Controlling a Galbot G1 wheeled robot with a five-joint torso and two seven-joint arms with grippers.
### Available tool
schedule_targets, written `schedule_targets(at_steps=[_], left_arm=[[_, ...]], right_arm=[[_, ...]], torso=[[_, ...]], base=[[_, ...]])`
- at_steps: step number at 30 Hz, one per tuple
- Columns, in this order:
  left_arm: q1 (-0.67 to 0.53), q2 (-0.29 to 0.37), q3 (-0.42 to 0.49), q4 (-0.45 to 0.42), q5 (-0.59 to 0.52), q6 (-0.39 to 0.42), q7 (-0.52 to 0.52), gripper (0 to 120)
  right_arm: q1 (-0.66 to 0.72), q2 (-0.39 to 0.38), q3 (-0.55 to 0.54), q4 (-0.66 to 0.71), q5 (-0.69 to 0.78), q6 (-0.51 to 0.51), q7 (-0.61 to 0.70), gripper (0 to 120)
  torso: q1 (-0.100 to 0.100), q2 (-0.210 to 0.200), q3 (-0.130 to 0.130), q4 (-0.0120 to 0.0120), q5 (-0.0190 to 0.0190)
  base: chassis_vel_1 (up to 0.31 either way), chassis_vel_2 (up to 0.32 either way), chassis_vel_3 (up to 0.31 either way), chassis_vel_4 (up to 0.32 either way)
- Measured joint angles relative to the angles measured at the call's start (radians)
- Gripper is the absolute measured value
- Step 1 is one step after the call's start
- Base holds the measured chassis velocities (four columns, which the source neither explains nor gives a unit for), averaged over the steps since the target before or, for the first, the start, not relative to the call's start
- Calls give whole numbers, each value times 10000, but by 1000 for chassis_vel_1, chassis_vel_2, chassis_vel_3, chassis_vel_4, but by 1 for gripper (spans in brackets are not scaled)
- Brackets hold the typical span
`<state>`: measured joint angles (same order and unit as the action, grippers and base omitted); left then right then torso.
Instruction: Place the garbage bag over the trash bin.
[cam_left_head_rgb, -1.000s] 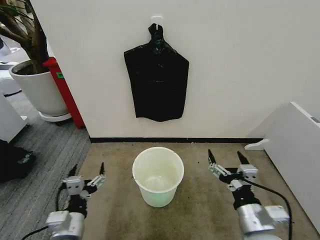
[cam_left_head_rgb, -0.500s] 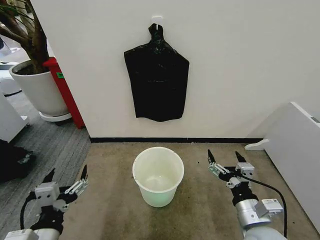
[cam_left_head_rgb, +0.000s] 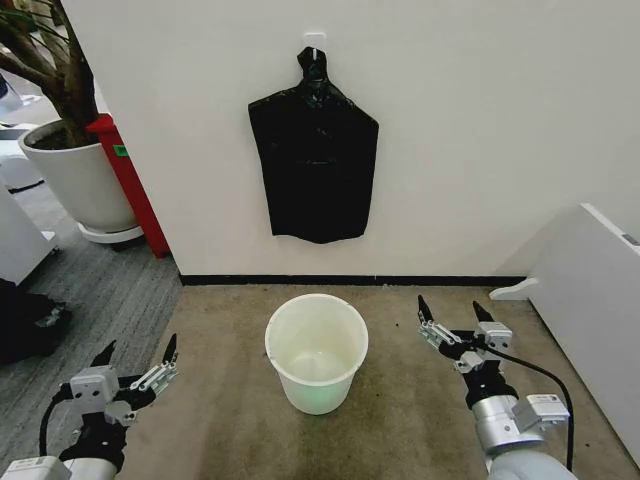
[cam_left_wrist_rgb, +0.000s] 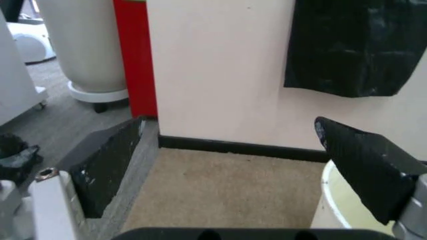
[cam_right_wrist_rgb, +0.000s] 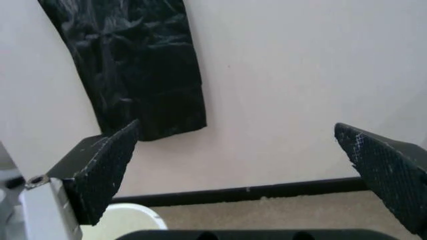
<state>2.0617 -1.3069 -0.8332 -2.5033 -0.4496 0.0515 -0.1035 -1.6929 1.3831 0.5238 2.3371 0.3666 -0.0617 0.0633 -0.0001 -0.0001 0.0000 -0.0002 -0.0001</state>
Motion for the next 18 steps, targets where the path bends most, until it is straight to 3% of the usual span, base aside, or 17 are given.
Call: schedule_targets(at_steps=[3, 9, 10, 14, 18], left_arm=[[-22, 117, -20, 3, -151, 7, 39, 100], [-48, 236, -97, 15, -346, -68, 67, 100], [-48, 236, -97, 15, -346, -68, 67, 100], [-68, 249, -150, 20, -407, -166, 88, 100], [-71, 249, -159, 23, -416, -181, 94, 100]], right_arm=[[275, -111, -82, -1, 742, -33, 20, 100], [2372, -1368, -752, -137, 5896, -49, 451, 100], [2372, -1368, -752, -137, 5896, -49, 451, 100], [3813, -1611, -1290, -558, 8142, -51, 1166, 100], [5135, -1515, -1884, -1304, 8840, 16, 1457, 100]], torso=[[0, 0, 0, -1, -1], [1, 0, 0, 2, 1], [1, 0, 0, 2, 1], [1, 0, 1, 2, 0], [1, 0, 1, 3, 0]], base=[[0, 0, 0, 0], [0, 0, 0, 0], [0, 0, 0, 0], [0, 0, 0, 0], [0, 0, 0, 0]])
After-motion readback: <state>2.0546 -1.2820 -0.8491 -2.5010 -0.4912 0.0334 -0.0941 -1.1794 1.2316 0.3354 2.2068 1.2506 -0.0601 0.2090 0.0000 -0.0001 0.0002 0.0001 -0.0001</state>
